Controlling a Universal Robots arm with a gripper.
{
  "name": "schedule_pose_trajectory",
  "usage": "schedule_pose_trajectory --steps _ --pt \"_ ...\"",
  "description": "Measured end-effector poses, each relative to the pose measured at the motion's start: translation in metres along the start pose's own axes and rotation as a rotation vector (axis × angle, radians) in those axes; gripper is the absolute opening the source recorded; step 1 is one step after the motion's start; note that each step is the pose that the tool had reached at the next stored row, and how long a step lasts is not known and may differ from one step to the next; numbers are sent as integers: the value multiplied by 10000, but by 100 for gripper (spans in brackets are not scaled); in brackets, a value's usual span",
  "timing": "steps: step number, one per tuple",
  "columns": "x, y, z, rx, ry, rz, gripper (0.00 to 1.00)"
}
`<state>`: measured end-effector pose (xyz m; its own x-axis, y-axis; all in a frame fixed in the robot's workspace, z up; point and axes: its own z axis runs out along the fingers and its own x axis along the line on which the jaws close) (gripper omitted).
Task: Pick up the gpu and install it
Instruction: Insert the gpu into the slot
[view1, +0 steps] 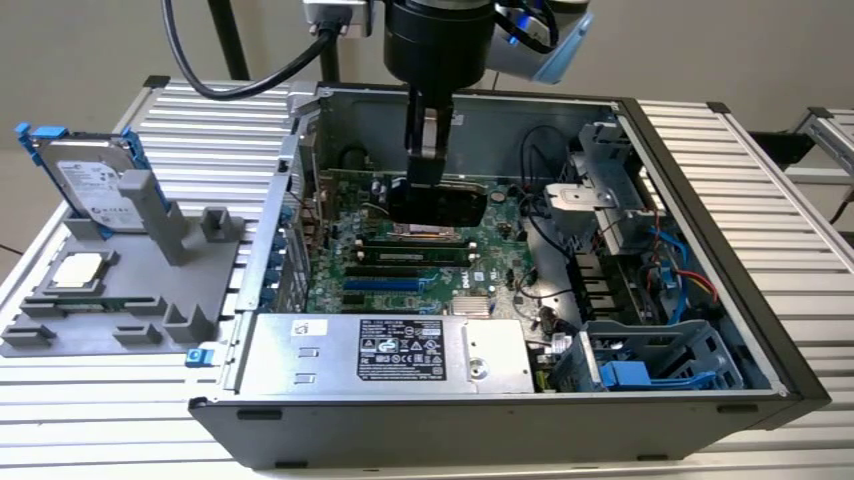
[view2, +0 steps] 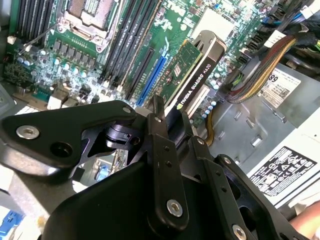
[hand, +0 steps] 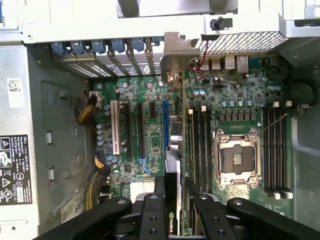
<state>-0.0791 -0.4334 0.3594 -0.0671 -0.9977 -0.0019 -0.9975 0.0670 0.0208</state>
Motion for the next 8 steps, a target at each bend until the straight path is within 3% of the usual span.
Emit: schedule_pose_trajectory --steps 8 --pt "0 0 22 0 3 0 0"
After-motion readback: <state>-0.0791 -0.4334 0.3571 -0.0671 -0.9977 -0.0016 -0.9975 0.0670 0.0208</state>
